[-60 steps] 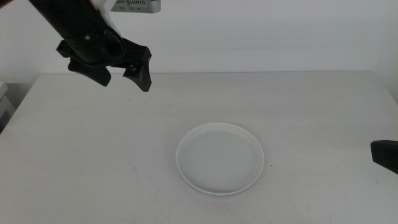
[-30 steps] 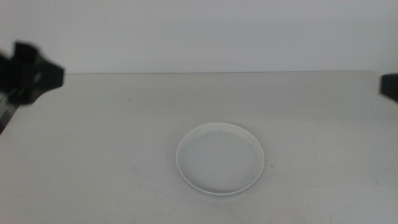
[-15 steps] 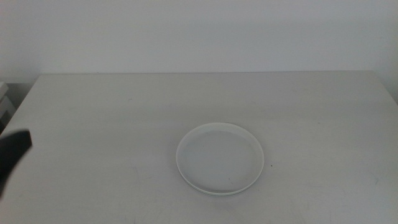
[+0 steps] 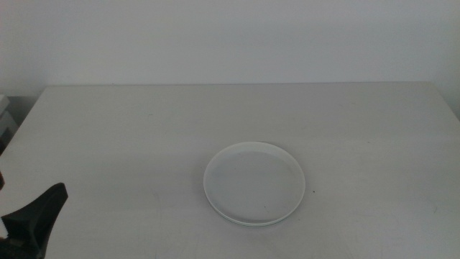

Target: Stack the three bowls on top of each other.

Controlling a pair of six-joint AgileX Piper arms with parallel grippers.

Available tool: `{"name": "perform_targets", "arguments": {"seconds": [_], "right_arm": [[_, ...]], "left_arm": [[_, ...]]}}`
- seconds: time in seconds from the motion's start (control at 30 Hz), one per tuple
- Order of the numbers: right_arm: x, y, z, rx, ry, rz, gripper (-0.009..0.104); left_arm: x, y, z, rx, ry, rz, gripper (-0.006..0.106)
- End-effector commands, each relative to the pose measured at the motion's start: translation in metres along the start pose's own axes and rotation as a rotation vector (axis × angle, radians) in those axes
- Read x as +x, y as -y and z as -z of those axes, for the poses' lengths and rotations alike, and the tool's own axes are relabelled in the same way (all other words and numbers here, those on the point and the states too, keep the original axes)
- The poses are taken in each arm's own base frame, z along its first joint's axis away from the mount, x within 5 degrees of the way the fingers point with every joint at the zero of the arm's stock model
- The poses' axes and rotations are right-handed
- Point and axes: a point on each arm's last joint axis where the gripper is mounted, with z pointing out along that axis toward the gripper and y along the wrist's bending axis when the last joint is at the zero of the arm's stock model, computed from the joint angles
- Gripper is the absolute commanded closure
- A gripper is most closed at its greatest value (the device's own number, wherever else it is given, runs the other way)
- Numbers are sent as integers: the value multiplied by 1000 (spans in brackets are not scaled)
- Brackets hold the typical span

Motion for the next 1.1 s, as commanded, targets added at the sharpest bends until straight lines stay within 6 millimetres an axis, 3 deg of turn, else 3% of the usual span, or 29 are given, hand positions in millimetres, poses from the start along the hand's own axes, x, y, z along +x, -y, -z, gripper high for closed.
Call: {"name": "perform_targets", "arguments": {"seconds": [0.0,0.27,0.5,0.87,1.07], "right_arm": [[-14,-2,2,-12,77,25,34],[-2,-1,-4,-3,48,47,34],[37,9,-14,103,-55,-91,34],[95,20,-4,222,-7,-115,34],[122,22,-7,237,2,-143,34]], "left_arm": [[-15,1,1,7,102,15,-5],[-4,0,-1,5,73,7,-5],[14,-3,2,-33,122,4,-5],[60,-10,11,-129,138,14,-5],[72,-10,13,-141,130,15,-5]]}}
